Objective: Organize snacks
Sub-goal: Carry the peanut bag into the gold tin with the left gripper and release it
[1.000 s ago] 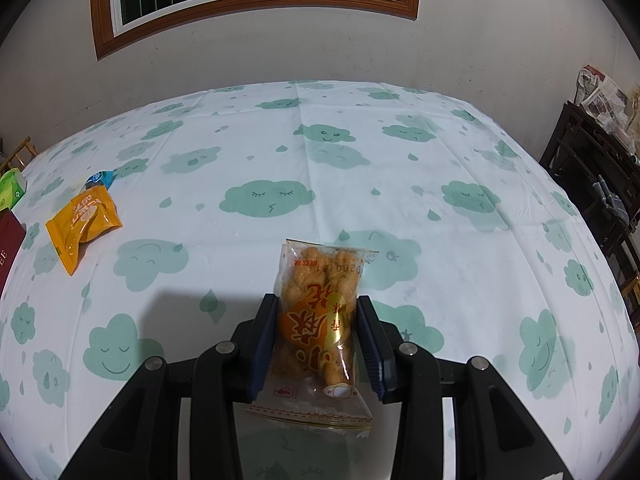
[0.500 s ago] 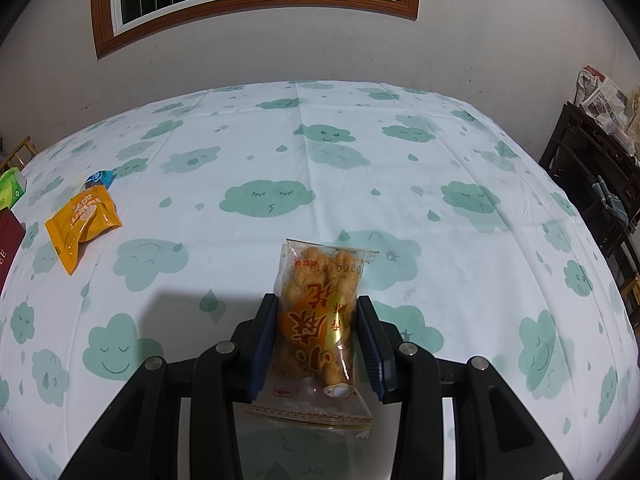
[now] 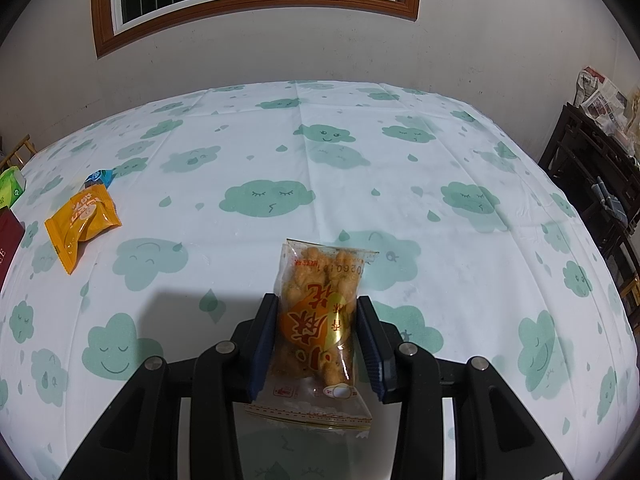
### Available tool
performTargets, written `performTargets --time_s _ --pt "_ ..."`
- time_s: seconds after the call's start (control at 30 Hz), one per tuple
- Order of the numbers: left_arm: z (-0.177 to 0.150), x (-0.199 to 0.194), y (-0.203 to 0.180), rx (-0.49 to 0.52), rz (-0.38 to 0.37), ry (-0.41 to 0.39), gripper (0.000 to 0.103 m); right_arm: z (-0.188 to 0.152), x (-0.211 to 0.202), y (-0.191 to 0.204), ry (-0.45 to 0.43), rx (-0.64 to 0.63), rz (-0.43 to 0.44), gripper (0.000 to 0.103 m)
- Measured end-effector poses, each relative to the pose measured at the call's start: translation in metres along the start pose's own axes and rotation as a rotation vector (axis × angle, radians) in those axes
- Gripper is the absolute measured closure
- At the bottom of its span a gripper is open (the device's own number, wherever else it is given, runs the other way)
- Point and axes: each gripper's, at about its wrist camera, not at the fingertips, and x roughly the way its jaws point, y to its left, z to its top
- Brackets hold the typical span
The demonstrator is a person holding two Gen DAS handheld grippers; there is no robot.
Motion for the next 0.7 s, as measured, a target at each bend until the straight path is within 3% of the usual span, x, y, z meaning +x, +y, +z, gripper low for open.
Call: performTargets --time_s 0.27,0.47,0.7 --pt "-0.005 -0.013 -0.004 0.03 -0.015 -0.037 0.043 0.0 0.0 -0.001 0.0 -0.003 -0.003 0.063" --pt "-0.009 -0.022 0.0 0.022 -0.026 -0.053 0.04 0.0 0.0 -0.001 0.0 -0.003 -0.004 0.063" --pt "-0.023 -0.035 0.009 0.013 0.005 -0.088 0.032 0.0 0.0 -0.001 0.0 -0.004 -0.004 0.063"
